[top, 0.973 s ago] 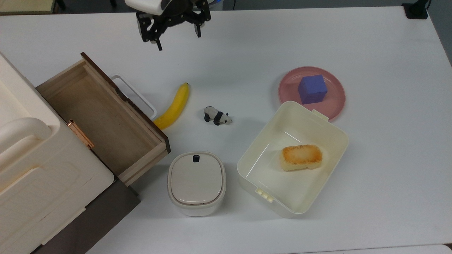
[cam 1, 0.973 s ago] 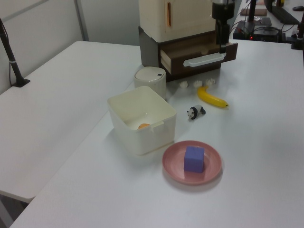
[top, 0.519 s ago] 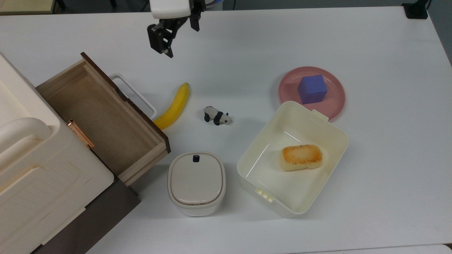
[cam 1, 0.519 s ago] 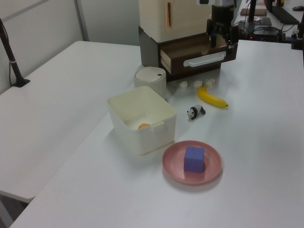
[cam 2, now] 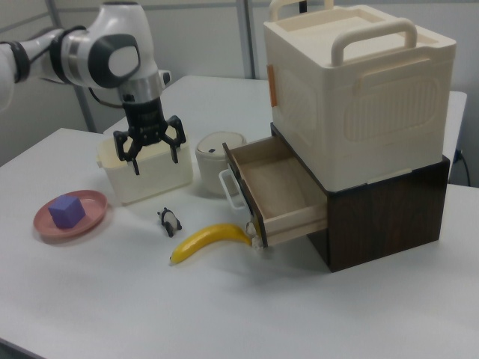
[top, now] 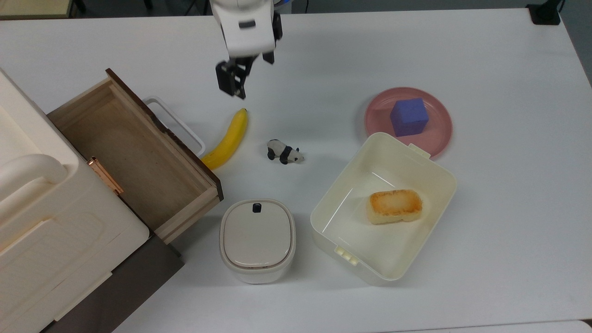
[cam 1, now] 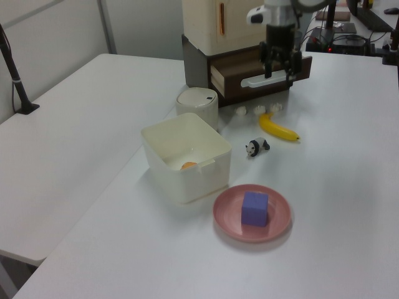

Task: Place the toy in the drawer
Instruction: 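Move the gripper down over the panda toy beside the banana, then close the gripper on the panda toy, then lift the panda toy and carry it over the open drawer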

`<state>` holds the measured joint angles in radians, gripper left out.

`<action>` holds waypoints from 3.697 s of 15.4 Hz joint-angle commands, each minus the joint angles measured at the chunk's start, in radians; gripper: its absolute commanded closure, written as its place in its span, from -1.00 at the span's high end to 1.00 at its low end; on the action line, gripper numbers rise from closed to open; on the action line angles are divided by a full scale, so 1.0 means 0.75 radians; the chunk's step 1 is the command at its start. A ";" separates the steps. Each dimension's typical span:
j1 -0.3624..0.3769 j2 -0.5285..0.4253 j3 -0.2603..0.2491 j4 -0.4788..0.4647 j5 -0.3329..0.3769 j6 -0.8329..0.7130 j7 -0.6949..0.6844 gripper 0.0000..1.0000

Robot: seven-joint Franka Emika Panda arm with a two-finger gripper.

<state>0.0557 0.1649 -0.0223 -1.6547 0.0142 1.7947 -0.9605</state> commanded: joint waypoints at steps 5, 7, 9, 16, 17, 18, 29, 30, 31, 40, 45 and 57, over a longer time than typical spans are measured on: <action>0.091 0.140 -0.009 -0.144 -0.027 0.323 0.053 0.92; 0.108 0.219 -0.009 -0.134 -0.064 0.354 0.102 0.89; 0.114 0.240 -0.009 -0.138 -0.088 0.389 0.153 0.83; 0.181 0.338 -0.011 -0.136 -0.097 0.464 0.311 0.57; 0.181 0.340 -0.011 -0.136 -0.111 0.468 0.329 0.56; 0.181 0.341 -0.011 -0.134 -0.121 0.473 0.340 0.55; 0.173 0.359 -0.021 -0.131 -0.189 0.554 0.401 -0.17; 0.171 0.359 -0.021 -0.131 -0.191 0.554 0.401 -0.19; 0.169 0.351 -0.023 -0.131 -0.191 0.552 0.401 -0.22; 0.149 0.140 -0.025 -0.089 -0.185 0.499 0.405 -0.23; 0.100 0.109 -0.030 0.130 -0.185 0.344 0.405 -0.22; -0.229 0.219 -0.028 0.218 -0.221 0.550 0.321 -0.21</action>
<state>-0.0662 0.2661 -0.0444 -1.5010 -0.1363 2.1376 -0.6972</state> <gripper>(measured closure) 0.604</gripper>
